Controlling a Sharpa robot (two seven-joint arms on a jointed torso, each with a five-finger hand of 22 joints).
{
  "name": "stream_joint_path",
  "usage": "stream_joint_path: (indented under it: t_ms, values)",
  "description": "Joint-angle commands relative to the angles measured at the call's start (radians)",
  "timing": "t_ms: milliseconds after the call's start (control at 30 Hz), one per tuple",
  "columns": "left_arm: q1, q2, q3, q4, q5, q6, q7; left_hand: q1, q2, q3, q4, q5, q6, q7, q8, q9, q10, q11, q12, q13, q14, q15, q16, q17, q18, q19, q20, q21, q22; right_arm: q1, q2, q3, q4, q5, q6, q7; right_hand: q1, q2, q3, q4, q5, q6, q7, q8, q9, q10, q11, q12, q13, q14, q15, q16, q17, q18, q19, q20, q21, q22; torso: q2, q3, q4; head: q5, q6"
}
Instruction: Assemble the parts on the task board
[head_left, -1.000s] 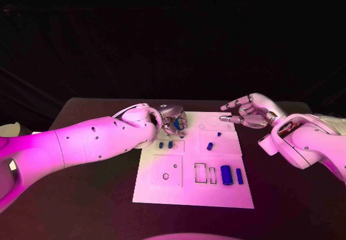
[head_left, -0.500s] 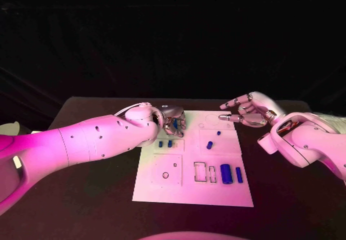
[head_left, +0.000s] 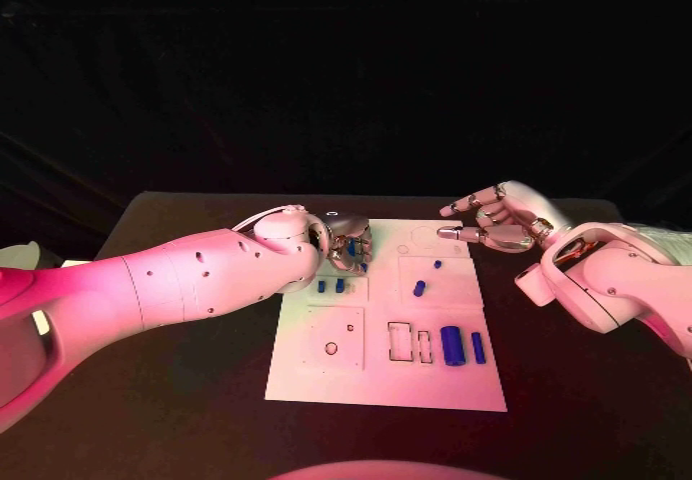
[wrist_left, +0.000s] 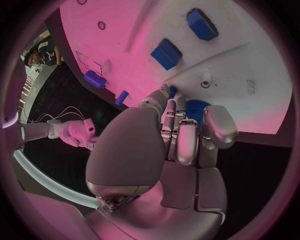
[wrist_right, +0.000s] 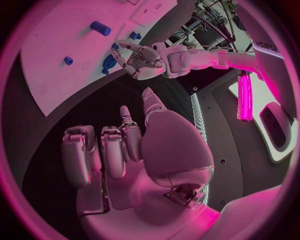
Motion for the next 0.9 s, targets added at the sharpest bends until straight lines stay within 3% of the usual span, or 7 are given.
stream_joint_path:
  t_ms: [33,900]
  values:
    - [0.0,0.004,0.0,0.0,-0.008,0.025,-0.004,-0.001,0.006,0.009,-0.001,0.007,0.01,-0.001,-0.006,-0.002,0.009,-0.001,-0.006,-0.002,0.038,-0.008,0.001,-0.002,-0.021,0.008,0.0,0.005,0.002,-0.001,0.001,0.0,0.001,-0.003,0.012,0.006,0.002,0.005,-0.003,-0.001,0.007,-0.002,-0.003,0.001,0.001,0.001,0.001,-0.005,0.142,0.1,0.005,-0.003,0.237,-0.007,0.071,0.001,-0.004,0.2,-0.001,0.0,0.0004,-0.001,-0.002]
    - [-0.002,0.03,0.0,-0.036,-0.008,0.102,-0.028,0.011,0.014,0.111,-0.036,0.006,0.046,0.001,-0.029,-0.015,0.055,-0.004,-0.048,-0.012,0.036,-0.01,0.011,-0.012,-0.023,0.006,-0.003,0.018,0.023,-0.001,0.002,0.0,0.003,-0.003,0.014,0.006,0.006,0.009,-0.005,-0.002,0.009,-0.002,-0.003,0.001,0.001,0.002,0.001,-0.003,0.143,0.1,0.005,-0.003,0.237,-0.007,0.072,0.001,-0.004,0.202,0.0,0.0002,0.0,-0.002,-0.005]
